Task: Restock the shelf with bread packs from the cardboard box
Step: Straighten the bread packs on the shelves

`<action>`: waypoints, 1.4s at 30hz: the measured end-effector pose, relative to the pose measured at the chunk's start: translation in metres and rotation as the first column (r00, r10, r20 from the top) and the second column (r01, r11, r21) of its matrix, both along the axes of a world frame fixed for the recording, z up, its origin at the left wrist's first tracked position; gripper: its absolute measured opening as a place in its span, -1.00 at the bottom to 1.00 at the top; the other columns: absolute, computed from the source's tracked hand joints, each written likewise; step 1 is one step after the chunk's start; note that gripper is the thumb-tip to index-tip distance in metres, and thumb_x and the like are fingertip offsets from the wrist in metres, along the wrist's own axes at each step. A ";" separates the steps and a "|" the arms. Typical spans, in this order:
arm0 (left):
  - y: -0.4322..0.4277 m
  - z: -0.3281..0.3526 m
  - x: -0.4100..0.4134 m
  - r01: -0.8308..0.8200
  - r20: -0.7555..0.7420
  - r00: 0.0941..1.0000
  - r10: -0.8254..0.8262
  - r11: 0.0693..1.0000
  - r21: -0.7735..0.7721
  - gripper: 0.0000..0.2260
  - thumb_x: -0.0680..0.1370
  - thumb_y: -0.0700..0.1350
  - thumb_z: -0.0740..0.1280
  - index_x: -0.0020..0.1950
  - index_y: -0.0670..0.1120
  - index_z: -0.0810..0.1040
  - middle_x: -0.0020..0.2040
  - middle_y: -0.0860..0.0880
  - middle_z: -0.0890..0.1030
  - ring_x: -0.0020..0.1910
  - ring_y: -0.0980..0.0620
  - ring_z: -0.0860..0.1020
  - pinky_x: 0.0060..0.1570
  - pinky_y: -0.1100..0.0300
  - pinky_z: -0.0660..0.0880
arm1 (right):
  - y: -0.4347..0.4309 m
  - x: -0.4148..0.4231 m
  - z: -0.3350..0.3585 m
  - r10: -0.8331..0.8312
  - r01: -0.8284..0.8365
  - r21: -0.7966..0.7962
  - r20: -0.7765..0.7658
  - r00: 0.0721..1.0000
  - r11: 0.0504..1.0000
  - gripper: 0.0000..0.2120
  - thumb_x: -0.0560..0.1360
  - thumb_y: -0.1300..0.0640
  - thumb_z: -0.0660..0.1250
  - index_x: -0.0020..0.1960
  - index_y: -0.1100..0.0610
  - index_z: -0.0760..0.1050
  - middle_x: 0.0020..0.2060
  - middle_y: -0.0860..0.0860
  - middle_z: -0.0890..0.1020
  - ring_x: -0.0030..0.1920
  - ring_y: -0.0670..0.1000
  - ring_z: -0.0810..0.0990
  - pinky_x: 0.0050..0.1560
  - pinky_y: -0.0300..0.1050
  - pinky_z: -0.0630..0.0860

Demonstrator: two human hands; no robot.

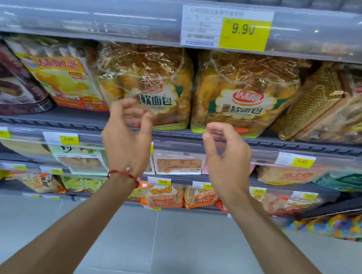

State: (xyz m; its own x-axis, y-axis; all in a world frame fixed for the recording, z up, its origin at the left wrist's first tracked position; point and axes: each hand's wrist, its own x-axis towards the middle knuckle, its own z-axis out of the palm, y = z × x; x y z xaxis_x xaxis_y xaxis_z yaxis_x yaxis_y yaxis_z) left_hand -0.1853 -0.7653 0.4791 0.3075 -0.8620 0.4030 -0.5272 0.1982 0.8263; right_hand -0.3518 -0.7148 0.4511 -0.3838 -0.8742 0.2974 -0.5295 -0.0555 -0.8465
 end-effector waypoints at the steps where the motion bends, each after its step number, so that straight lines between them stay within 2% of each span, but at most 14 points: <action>1: -0.005 0.003 0.010 -0.026 -0.058 0.998 0.024 0.999 -0.028 -0.71 0.52 -0.08 0.38 0.19 -0.10 0.43 -0.08 0.09 0.54 -0.19 0.14 0.58 -0.06 0.15 0.57 | -0.006 0.012 0.005 0.028 -0.028 -0.022 -0.007 1.000 0.999 -0.81 0.63 0.13 0.36 0.23 0.09 0.61 0.05 -0.06 0.69 0.06 -0.12 0.65 0.12 -0.05 0.63; 5: -0.033 0.006 0.049 -0.132 -0.047 0.991 0.128 0.988 -0.086 -0.58 0.51 0.00 0.36 0.27 -0.17 0.35 0.16 -0.02 0.38 0.00 -0.09 0.51 -0.01 -0.07 0.51 | -0.035 0.041 0.022 -0.013 0.009 -0.054 -0.082 0.997 0.999 -0.62 0.66 0.05 0.30 0.43 0.15 0.51 0.18 0.03 0.69 0.18 -0.01 0.67 0.18 0.08 0.63; 8: -0.045 0.008 0.066 -0.059 0.029 0.998 0.062 0.994 -0.091 -0.67 0.52 -0.02 0.35 0.23 -0.12 0.46 0.09 0.04 0.48 0.00 -0.07 0.52 0.01 -0.07 0.51 | -0.053 0.054 0.030 -0.100 0.096 -0.033 -0.150 0.984 0.995 -0.51 0.66 -0.09 0.27 0.49 0.14 0.47 0.16 0.07 0.71 0.15 0.08 0.69 0.12 0.12 0.64; 11: -0.053 0.013 0.072 -0.007 -0.055 0.999 0.004 0.998 -0.061 -0.77 0.51 0.00 0.38 0.10 -0.07 0.57 -0.12 0.08 0.60 -0.22 0.04 0.55 -0.15 0.07 0.55 | -0.067 0.061 0.037 -0.199 0.204 0.002 -0.211 0.957 0.979 -0.53 0.62 -0.20 0.27 0.40 0.03 0.56 0.04 0.04 0.75 0.09 0.13 0.68 0.05 0.08 0.61; 17: -0.064 0.018 0.087 0.013 -0.056 0.998 -0.017 0.998 -0.069 -0.85 0.54 -0.04 0.37 -0.04 -0.07 0.69 -0.23 0.11 0.64 -0.20 0.07 0.64 -0.14 0.23 0.53 | -0.078 0.065 0.036 -0.340 0.336 -0.058 -0.093 0.936 0.940 -0.79 0.61 -0.06 0.37 0.06 0.04 0.68 -0.21 0.02 0.73 -0.17 0.14 0.68 -0.12 0.08 0.59; 21: -0.068 0.015 0.094 0.112 -0.087 0.990 -0.113 0.994 -0.020 -0.83 0.55 -0.04 0.35 0.05 -0.08 0.64 -0.15 0.13 0.63 -0.17 0.20 0.61 -0.09 0.33 0.53 | -0.072 0.071 0.030 -0.346 0.342 -0.093 -0.033 0.937 0.935 -0.79 0.59 -0.03 0.40 0.07 0.09 0.66 -0.16 -0.06 0.72 -0.13 0.03 0.69 -0.04 0.11 0.62; 23: -0.068 0.007 0.099 0.170 -0.028 0.985 -0.169 0.985 0.021 -0.69 0.50 0.04 0.40 0.18 -0.07 0.56 -0.04 0.06 0.62 -0.04 0.13 0.60 0.03 0.21 0.54 | -0.066 0.074 0.025 -0.323 0.321 -0.053 -0.043 0.945 0.946 -0.70 0.57 -0.07 0.42 0.15 0.13 0.64 -0.07 -0.06 0.72 -0.07 0.01 0.69 0.01 0.11 0.63; 27: -0.065 -0.013 0.096 0.277 0.158 0.940 -0.302 0.947 0.161 -0.23 0.36 0.11 0.52 0.45 -0.12 0.30 0.30 -0.06 0.45 0.32 -0.01 0.42 0.33 0.15 0.38 | -0.062 0.081 0.014 -0.276 0.277 0.004 -0.072 0.958 0.961 -0.49 0.49 -0.06 0.54 0.34 0.15 0.55 -0.04 -0.13 0.63 -0.07 -0.04 0.70 -0.02 -0.05 0.68; 29: -0.069 -0.015 0.090 0.241 0.118 0.959 -0.257 0.961 0.134 -0.28 0.40 0.06 0.51 0.45 -0.13 0.29 0.31 -0.09 0.45 0.34 -0.06 0.41 0.34 0.06 0.39 | -0.064 0.083 0.009 -0.284 0.284 -0.012 -0.058 0.957 0.959 -0.49 0.48 0.01 0.56 0.36 0.16 0.54 -0.04 -0.13 0.61 -0.09 -0.06 0.70 -0.04 -0.16 0.68; 31: -0.073 -0.016 0.086 0.180 0.130 0.972 -0.195 0.977 0.119 -0.39 0.45 0.01 0.47 0.41 -0.16 0.34 0.28 -0.11 0.47 0.30 -0.09 0.42 0.28 0.11 0.38 | -0.067 0.082 0.008 -0.306 0.304 -0.032 -0.041 0.951 0.952 -0.54 0.49 0.06 0.56 0.32 0.18 0.55 -0.05 -0.12 0.61 -0.17 -0.16 0.67 -0.12 -0.43 0.58; 33: -0.074 -0.019 0.084 0.163 0.162 0.971 -0.176 0.982 0.093 -0.46 0.49 -0.05 0.43 0.40 -0.18 0.35 0.26 -0.13 0.46 0.27 -0.10 0.41 0.24 0.16 0.34 | -0.068 0.081 0.006 -0.305 0.304 -0.042 -0.022 0.952 0.952 -0.59 0.50 0.10 0.55 0.30 0.18 0.56 -0.04 -0.11 0.62 -0.19 -0.26 0.62 -0.16 -0.52 0.52; 36: -0.065 -0.026 0.083 0.184 0.159 0.969 -0.190 0.982 0.051 -0.45 0.51 -0.12 0.38 0.43 -0.23 0.29 0.29 -0.17 0.40 0.30 -0.11 0.36 0.28 0.21 0.30 | -0.062 0.078 0.004 -0.252 0.252 -0.056 0.003 0.968 0.966 -0.65 0.56 0.16 0.49 0.32 0.19 0.55 0.06 -0.09 0.64 -0.07 -0.14 0.69 -0.03 -0.32 0.65; 39: -0.042 -0.028 0.074 0.097 0.186 0.978 -0.098 0.995 0.014 -0.29 0.50 -0.07 0.38 0.52 -0.28 0.13 0.45 -0.21 0.21 0.44 -0.08 0.17 0.37 0.51 -0.02 | -0.040 0.070 0.000 -0.264 0.265 -0.084 0.029 0.964 0.960 -0.71 0.62 0.18 0.40 0.32 0.17 0.55 0.15 -0.06 0.67 0.08 -0.15 0.68 0.10 -0.19 0.65; 42: -0.018 -0.020 0.048 0.065 0.096 0.994 -0.056 0.993 -0.094 -0.22 0.49 -0.07 0.42 0.54 -0.31 0.08 0.52 -0.22 0.09 0.52 -0.04 0.05 0.48 0.30 -0.02 | -0.021 0.058 -0.010 -0.362 0.376 -0.129 0.116 0.925 0.918 -0.71 0.66 0.16 0.30 0.37 0.14 0.51 0.22 -0.05 0.63 0.23 -0.13 0.59 0.23 -0.05 0.58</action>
